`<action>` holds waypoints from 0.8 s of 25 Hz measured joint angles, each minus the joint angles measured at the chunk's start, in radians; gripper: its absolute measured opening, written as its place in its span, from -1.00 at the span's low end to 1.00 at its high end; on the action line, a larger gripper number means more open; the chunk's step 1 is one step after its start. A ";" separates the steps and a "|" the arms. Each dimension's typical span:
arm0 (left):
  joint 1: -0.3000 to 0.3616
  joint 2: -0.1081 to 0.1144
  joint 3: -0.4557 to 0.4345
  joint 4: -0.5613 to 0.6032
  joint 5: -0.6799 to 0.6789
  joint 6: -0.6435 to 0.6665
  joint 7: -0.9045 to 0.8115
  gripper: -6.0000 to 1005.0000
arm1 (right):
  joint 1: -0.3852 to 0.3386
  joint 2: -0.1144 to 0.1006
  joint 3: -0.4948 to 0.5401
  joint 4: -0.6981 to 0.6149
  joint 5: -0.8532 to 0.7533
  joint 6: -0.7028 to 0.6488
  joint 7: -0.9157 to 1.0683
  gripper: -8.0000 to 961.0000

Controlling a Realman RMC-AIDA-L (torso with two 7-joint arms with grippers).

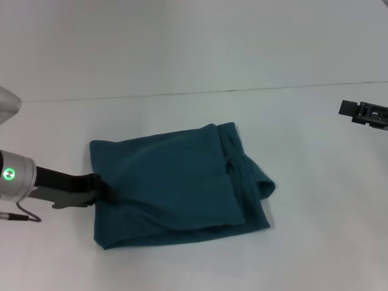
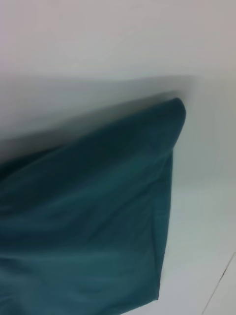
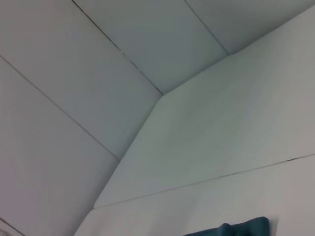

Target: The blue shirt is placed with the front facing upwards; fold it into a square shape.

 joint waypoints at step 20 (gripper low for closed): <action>0.085 -0.020 -0.141 0.222 -0.023 0.127 0.015 0.03 | 0.001 -0.001 0.000 0.011 -0.001 0.008 -0.010 0.97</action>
